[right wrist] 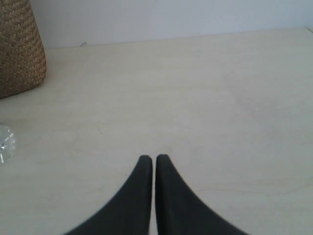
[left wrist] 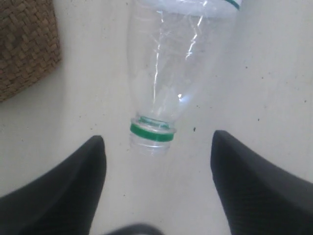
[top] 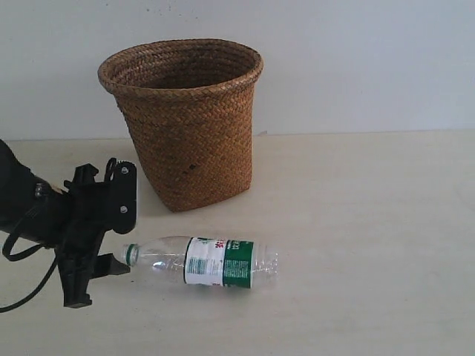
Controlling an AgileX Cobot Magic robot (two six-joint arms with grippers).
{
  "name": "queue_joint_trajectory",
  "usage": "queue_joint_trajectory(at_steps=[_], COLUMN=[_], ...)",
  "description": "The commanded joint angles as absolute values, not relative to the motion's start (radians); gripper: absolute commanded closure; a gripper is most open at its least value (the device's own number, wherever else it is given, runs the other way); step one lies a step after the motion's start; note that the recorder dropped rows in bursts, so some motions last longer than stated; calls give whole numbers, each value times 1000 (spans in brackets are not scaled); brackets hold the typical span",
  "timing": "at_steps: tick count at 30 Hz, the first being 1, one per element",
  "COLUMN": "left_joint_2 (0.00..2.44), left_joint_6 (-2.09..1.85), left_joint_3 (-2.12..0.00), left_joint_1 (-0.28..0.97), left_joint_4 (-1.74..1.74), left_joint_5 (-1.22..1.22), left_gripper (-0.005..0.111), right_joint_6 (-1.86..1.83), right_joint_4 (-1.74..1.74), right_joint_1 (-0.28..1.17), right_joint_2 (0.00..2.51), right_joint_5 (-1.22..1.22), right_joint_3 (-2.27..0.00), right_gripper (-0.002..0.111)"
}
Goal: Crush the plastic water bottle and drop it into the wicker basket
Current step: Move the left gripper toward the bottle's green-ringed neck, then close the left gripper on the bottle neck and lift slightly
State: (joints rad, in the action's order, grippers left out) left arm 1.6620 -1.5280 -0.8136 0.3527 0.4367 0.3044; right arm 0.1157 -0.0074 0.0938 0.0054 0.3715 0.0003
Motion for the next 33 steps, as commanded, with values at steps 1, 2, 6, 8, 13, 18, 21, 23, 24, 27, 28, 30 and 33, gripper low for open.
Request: queue_joint_trajectory(at_steps=[1, 2, 6, 8, 13, 18, 21, 23, 24, 27, 28, 30, 33], left_joint_2=[1663, 1665, 1688, 1702, 1731, 1742, 1755, 1771, 1780, 1802, 1810, 1821, 1840], left_joint_6=[-1525, -1544, -1591, -1591, -1591, -1591, -1540, -1526, -1523, -1518, -1520, -1522, -1519], left_joint_3=[-820, -820, -820, -820, -820, -829, -852, -875, -886, -901, -901, -901, -905], left_joint_1=[361, 361, 361, 361, 361, 361, 361, 361, 361, 361, 361, 361, 361], left_joint_4=[456, 454, 350, 317, 317, 294, 298, 298, 295, 295, 293, 271, 266], left_joint_5=[307, 307, 334, 326, 250, 228, 243, 269, 283, 292, 292, 292, 292], left_gripper=[50, 50, 50, 50, 49, 49, 49, 49, 49, 49, 49, 49, 49], right_joint_6=[113, 113, 113, 113, 113, 113, 113, 113, 113, 113, 113, 113, 113], right_joint_4=[-9, -9, -9, -9, -9, -9, -9, -9, -9, -9, -9, -9, -9], right_joint_1=[91, 91, 91, 91, 91, 91, 91, 91, 91, 91, 91, 91, 91], right_joint_2=[0, 0, 0, 0, 0, 0, 0, 0, 0, 0, 0, 0, 0], right_joint_5=[368, 368, 368, 368, 368, 368, 368, 368, 368, 368, 368, 368, 368], right_joint_3=[0, 0, 0, 0, 0, 0, 0, 0, 0, 0, 0, 0, 0], right_gripper=[108, 108, 108, 108, 108, 108, 108, 108, 108, 108, 108, 108, 108])
